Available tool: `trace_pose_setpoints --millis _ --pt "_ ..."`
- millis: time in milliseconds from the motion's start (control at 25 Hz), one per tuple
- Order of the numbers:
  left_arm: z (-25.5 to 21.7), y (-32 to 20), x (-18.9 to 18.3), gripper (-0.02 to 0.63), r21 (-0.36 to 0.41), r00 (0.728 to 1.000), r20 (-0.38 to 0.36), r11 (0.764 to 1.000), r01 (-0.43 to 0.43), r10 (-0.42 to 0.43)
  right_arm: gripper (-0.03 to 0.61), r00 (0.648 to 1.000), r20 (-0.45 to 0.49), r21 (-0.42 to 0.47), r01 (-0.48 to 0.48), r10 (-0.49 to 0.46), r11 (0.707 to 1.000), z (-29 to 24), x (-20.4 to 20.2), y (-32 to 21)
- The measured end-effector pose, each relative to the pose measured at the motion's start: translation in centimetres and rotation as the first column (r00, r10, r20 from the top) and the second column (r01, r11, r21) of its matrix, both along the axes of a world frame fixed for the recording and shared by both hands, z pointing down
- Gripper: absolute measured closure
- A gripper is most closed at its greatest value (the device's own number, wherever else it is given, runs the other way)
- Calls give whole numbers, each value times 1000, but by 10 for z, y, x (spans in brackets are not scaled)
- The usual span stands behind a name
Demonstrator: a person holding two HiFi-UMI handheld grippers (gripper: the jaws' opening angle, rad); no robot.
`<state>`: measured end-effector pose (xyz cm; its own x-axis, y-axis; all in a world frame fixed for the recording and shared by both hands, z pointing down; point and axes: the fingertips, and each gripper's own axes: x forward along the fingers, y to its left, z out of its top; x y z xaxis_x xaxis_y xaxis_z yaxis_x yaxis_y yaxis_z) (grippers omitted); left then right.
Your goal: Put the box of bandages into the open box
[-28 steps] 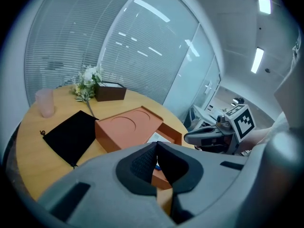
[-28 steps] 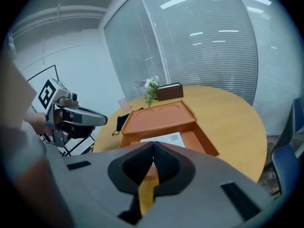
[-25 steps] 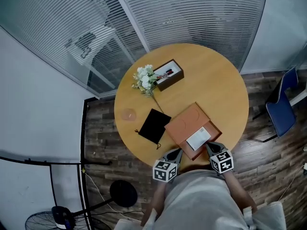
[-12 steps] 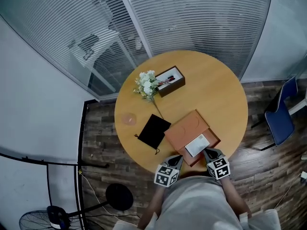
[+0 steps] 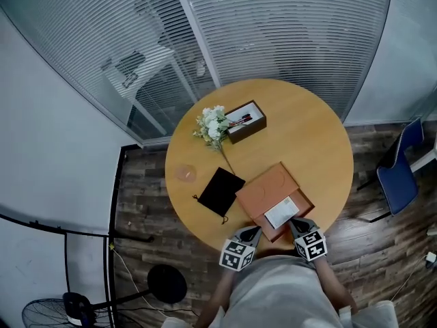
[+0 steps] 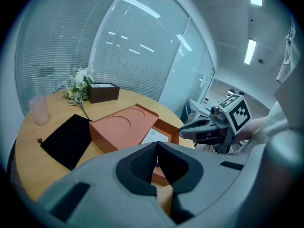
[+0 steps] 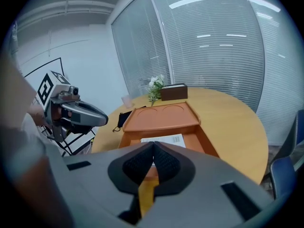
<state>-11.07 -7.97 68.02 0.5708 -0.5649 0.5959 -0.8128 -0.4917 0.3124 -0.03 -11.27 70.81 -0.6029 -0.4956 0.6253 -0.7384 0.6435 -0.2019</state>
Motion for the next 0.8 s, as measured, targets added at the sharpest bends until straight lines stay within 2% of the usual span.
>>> trace_pose_setpoints --millis 480,800 --pt "-1 -4 8 603 3 999 -38 1000 -23 23 580 998 -17 19 63 -63 998 0 -8 5" --pt "1 -9 15 603 2 999 -28 999 -42 42 580 997 -27 35 70 -69 997 0 -6 3"
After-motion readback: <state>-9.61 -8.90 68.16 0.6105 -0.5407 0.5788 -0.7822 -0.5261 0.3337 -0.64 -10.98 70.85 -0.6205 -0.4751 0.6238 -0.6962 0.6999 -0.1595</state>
